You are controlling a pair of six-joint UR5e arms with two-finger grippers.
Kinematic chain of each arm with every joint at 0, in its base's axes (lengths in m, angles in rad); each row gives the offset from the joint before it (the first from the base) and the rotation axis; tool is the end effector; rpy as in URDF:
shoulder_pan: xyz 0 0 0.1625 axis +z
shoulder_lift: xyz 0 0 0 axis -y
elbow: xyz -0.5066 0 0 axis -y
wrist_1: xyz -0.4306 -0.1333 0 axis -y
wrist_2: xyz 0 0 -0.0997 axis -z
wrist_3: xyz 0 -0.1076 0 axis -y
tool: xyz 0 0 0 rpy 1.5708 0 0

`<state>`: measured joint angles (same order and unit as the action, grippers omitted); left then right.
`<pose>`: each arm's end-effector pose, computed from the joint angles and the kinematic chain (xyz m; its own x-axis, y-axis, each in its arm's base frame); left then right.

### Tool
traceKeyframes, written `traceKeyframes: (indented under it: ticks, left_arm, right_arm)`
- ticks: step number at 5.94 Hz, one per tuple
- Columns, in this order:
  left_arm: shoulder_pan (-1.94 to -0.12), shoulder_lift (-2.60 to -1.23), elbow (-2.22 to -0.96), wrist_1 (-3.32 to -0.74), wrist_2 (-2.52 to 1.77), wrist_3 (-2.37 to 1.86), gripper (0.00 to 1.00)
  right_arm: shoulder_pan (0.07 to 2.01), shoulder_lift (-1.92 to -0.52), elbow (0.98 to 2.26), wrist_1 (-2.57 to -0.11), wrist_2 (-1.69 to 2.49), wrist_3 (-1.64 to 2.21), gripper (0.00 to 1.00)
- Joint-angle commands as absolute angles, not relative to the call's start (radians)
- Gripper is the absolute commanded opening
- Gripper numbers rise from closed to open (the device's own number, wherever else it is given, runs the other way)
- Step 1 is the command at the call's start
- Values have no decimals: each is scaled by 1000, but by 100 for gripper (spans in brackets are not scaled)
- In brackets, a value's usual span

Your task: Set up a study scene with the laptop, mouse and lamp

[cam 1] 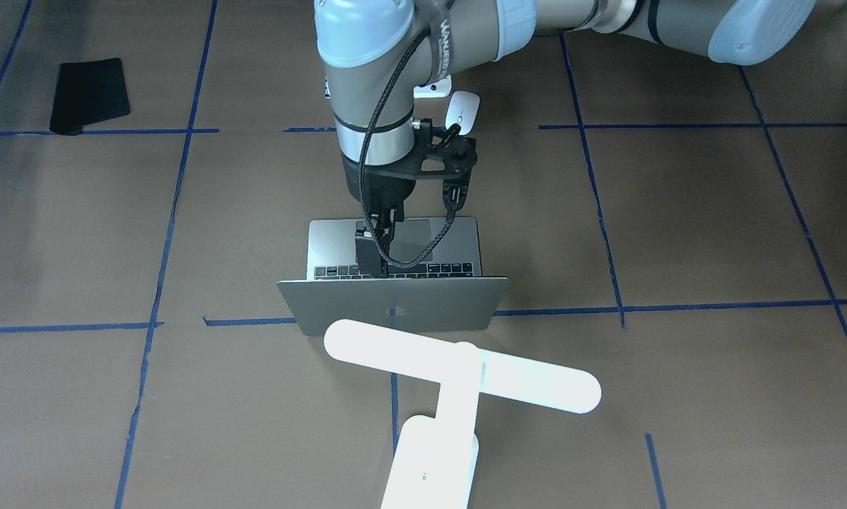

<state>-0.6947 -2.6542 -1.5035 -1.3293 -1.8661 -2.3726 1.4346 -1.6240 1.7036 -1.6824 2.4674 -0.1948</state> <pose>0.5629 -0.6018 0.0376 0.0541 -0.9400 -0.3369 0.7117 0.2730 -0.6473 -0.0191 -0.5019 0.7045 0.5838 -0.2505 0.7722 0.2535 0.9599 0.1198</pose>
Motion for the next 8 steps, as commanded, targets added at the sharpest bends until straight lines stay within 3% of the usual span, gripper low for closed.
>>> traceKeyframes:
  ticks: [1, 4, 5, 8]
  left_arm:
    - [-687, -2514, -1749, -1283, -1920, -2222, 100]
    - [-563, -2222, -2093, -1282, -1921, -1937, 100]
    - [-505, -2135, -2153, -1284, -1910, -1868, 100]
    - [-358, -2082, -2180, -1293, -1795, -1717, 100]
  right_arm:
    - [1413, -1659, 1776, -1614, 2464, -44, 100]
    - [1232, -1787, 1781, -1075, 2427, 558, 100]
    - [1154, -1827, 1792, -946, 2390, 741, 100]
    - [849, -2032, 1919, -734, 2128, 1040, 100]
